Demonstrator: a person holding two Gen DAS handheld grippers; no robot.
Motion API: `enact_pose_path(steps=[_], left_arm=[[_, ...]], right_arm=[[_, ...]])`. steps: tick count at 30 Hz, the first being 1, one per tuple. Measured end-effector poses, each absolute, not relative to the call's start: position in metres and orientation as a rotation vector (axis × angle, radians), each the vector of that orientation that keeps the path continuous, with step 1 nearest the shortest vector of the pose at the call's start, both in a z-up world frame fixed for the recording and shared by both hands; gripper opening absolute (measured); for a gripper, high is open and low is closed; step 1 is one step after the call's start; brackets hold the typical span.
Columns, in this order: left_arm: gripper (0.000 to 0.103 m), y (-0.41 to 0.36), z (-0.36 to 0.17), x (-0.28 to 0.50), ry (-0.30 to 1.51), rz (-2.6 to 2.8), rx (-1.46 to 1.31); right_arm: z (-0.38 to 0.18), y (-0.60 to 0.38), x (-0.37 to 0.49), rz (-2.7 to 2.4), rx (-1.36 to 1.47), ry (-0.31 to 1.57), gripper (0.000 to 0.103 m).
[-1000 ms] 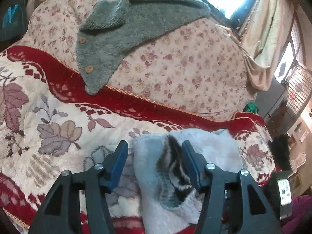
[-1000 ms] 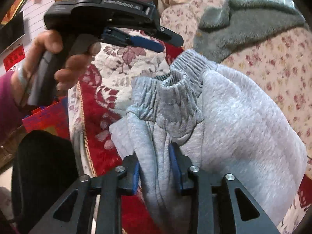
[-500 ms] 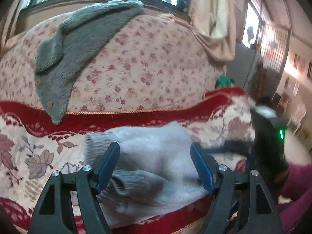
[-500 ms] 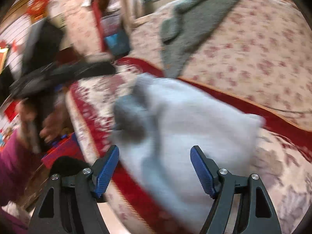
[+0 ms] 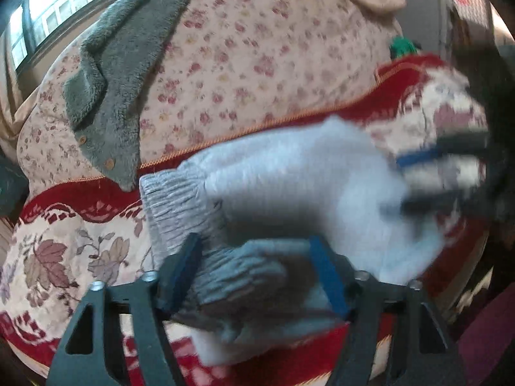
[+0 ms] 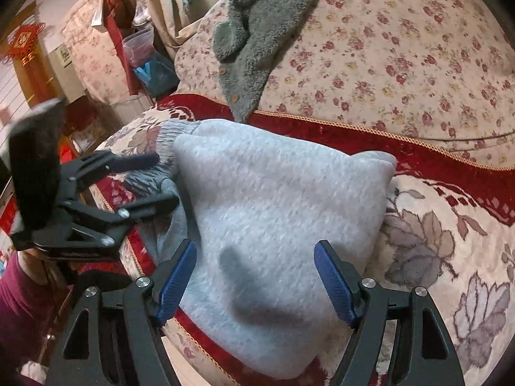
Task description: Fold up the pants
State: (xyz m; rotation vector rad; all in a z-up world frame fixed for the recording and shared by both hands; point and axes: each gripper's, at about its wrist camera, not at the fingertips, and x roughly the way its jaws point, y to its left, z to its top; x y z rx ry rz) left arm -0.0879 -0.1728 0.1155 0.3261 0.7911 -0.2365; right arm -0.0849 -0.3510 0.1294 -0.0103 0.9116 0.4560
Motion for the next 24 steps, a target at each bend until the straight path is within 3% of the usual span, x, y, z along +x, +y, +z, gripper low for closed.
enact_pose_path(steps=[2, 9, 21, 24], left_arm=[[0.056, -0.163, 0.109, -0.094, 0.803, -0.246, 0.352], [0.056, -0.144, 0.104, -0.101, 0.794, -0.271, 0.26], [0.059, -0.091, 0.145, -0.118, 0.745, -0.204, -0.04], [0.064, -0.078, 0.157, -0.117, 0.725, -0.204, -0.16]], right_arm=[[0.133, -0.352, -0.08, 0.445, -0.02, 0.898, 0.08], [0.125, -0.352, -0.044, 0.326, -0.035, 0.918, 0.081], [0.13, -0.279, -0.104, 0.692, -0.212, 0.814, 0.081], [0.115, -0.26, -0.107, 0.754, -0.23, 0.832, 0.081]])
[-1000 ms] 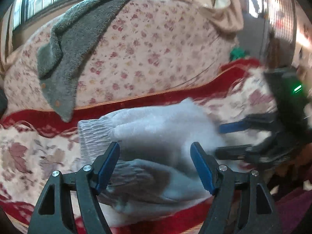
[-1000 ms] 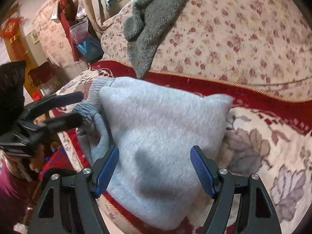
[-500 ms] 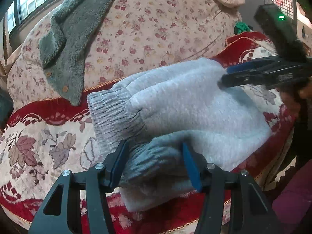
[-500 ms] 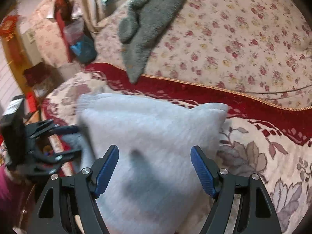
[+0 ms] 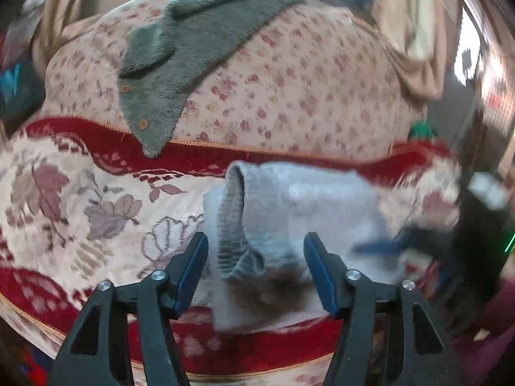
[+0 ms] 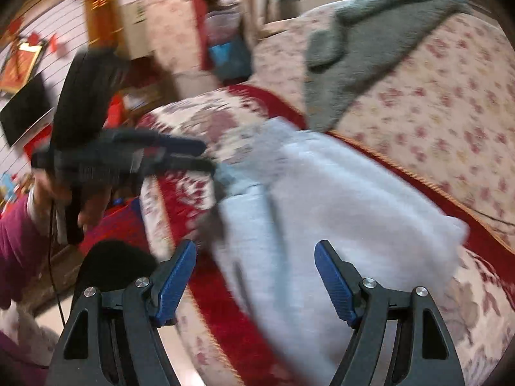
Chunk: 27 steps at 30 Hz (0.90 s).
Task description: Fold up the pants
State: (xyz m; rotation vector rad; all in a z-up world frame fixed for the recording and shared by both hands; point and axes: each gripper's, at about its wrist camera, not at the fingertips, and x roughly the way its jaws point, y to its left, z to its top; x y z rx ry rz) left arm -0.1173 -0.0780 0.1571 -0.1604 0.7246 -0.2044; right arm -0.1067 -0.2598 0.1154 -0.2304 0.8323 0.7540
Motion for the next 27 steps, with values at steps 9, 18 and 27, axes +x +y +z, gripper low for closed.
enact_pose_path(steps=[9, 18, 27], left_arm=[[0.069, -0.109, 0.156, -0.106, 0.725, -0.232, -0.139], [0.072, -0.145, 0.155, -0.092, 0.72, -0.259, -0.067], [0.078, -0.124, 0.123, -0.075, 0.802, -0.139, -0.088]], right_arm=[[0.1, -0.258, -0.115, 0.84, -0.127, 0.914, 0.082], [0.13, -0.363, -0.091, 0.448, -0.042, 0.846, 0.086], [0.093, -0.425, -0.064, 0.329, 0.248, 1.009, 0.097]])
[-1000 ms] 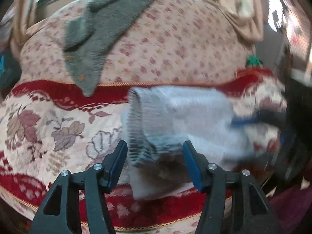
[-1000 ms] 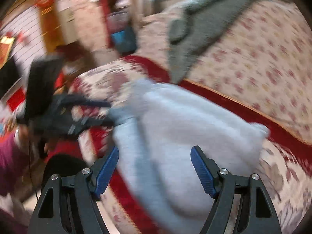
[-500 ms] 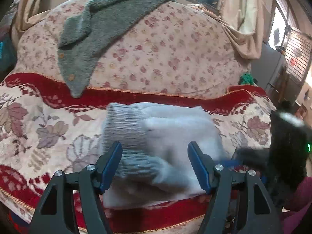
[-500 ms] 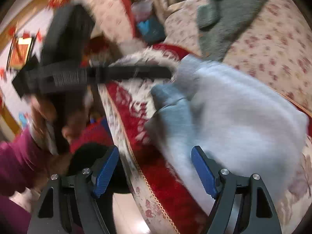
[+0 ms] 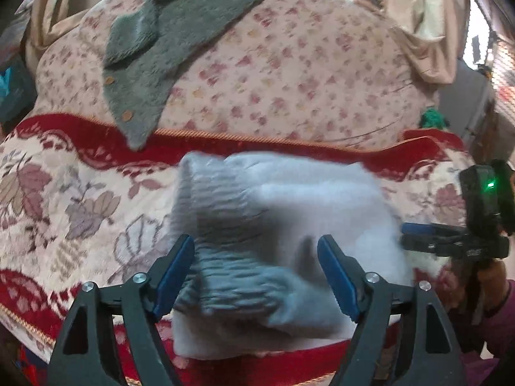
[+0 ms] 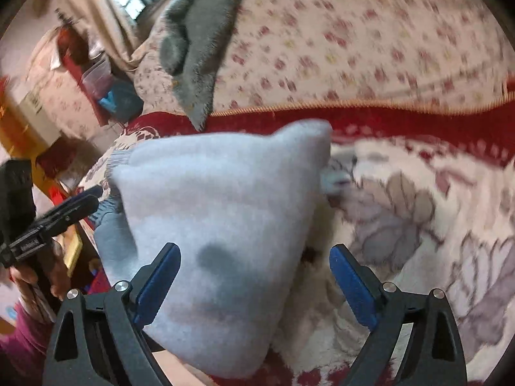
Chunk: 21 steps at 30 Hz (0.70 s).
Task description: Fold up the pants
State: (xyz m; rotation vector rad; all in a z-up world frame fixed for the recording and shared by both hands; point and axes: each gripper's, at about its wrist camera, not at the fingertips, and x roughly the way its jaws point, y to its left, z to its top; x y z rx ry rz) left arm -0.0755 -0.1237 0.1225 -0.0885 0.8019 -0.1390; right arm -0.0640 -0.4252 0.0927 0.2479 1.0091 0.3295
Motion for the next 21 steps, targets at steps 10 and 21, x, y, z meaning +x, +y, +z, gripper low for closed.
enact_pose_path(steps=[10, 21], left_arm=[[0.1, -0.087, 0.076, -0.065, 0.86, -0.132, -0.198], [0.103, -0.076, 0.041, -0.043, 0.893, -0.241, -0.352]], right_arm=[[0.048, -0.439, -0.04, 0.402, 0.523, 1.082, 0.103], [0.022, -0.431, -0.028, 0.551, 0.649, 1.11, 0.103]])
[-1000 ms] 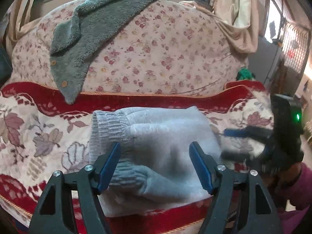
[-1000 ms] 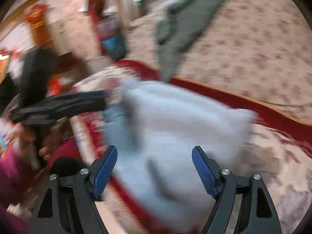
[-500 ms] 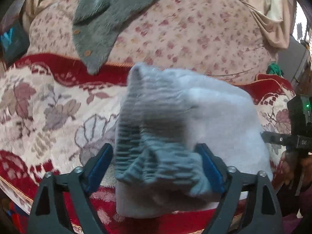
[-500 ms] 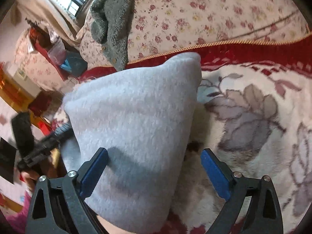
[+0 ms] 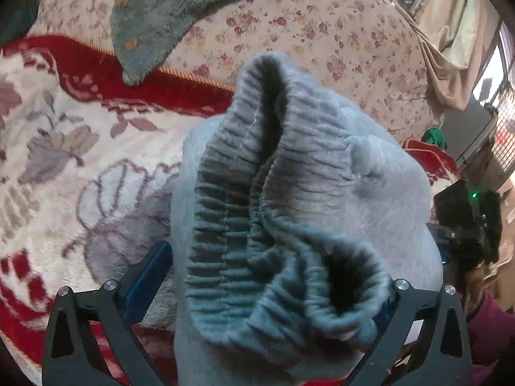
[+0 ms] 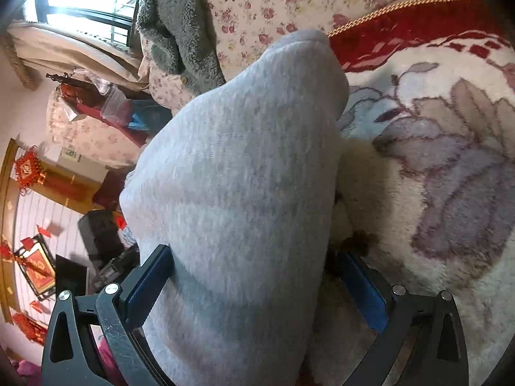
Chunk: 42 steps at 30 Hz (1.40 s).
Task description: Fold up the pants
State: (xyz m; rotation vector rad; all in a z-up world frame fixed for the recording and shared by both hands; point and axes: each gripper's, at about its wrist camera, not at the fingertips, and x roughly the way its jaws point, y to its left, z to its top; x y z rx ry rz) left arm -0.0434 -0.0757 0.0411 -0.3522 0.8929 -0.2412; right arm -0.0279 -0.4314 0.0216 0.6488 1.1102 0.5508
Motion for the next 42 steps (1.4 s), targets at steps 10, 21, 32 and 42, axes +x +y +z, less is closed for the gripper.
enact_pose_path(steps=[10, 21, 32, 42], left_arm=[[0.092, -0.078, 0.032, -0.044, 0.918, -0.253, -0.414], [0.068, -0.117, 0.069, -0.058, 0.866, -0.173, -0.346], [0.068, -0.221, 0.097, -0.05, 0.81, -0.293, -0.317], [0.068, -0.308, 0.07, -0.034, 0.873, -0.346, -0.285]], right_arm=[[0.032, -0.418, -0.029, 0.577, 0.632, 1.064, 0.087], [0.062, -0.424, -0.04, 0.588, 0.555, 1.035, 0.073], [0.114, -0.513, -0.082, 0.493, 0.552, 0.948, 0.073], [0.108, -0.597, -0.113, 0.367, 0.568, 0.957, 0.073]])
